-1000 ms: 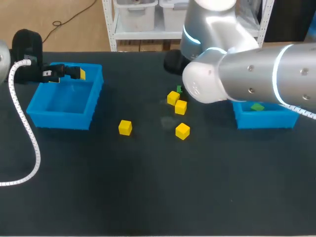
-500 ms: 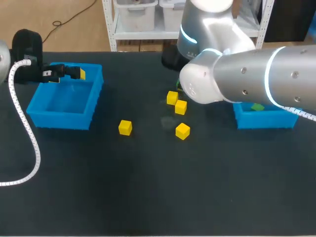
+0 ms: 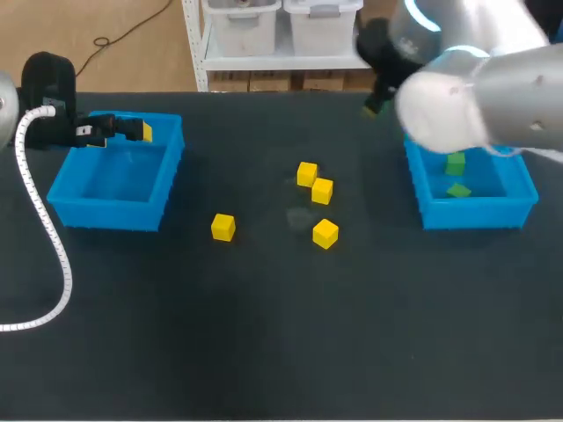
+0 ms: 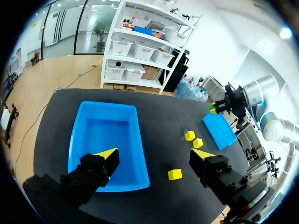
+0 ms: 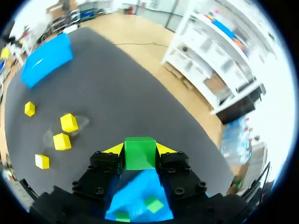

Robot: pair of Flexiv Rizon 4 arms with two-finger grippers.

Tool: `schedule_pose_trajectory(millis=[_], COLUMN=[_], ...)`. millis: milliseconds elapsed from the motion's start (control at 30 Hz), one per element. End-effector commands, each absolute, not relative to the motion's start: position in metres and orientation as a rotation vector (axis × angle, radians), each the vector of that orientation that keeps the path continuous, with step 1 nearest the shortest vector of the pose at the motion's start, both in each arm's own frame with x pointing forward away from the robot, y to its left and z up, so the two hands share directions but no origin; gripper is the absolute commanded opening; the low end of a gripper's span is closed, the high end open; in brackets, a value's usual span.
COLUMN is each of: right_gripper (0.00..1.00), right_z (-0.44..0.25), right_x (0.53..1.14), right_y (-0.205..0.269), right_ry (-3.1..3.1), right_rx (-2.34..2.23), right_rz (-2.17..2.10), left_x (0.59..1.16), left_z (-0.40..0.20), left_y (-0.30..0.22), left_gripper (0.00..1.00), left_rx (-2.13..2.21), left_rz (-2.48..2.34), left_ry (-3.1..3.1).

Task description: Put the green cubes in the right bin and the yellow cubes in the left bin.

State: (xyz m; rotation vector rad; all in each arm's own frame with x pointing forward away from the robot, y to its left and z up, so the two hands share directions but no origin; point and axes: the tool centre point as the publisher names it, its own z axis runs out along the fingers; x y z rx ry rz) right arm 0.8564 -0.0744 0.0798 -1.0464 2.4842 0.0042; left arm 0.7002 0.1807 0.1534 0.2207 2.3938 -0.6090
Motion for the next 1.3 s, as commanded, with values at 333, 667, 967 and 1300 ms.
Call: schedule_pose_trajectory(millis=[333,667,967,1300], right_gripper=[0.0,0.0,1.0,1.0], right_z=[0.063,0.052,0.042,0.042], right_x=[0.773,0.774,0.774,0.774], right_y=[-0.187,-0.177,-0.169,-0.169], right_ry=[2.411,2.422,2.43,2.43], right_rx=[-0.425,-0.46,-0.481,-0.481], right_rz=[0.208,0.212,0.232,0.232], left_x=[0.7,0.699,0.697,0.697], left_z=[0.151,0.154,0.158,0.158], left_y=[0.183,0.18,0.19,0.19], left_gripper=[1.0,1.0,1.0,1.0], left_rx=[0.229,0.252,0.282,0.282], left_rz=[-0.626,-0.596,-0.556,-0.556], left_ry=[2.382,2.367,2.358,2.358])
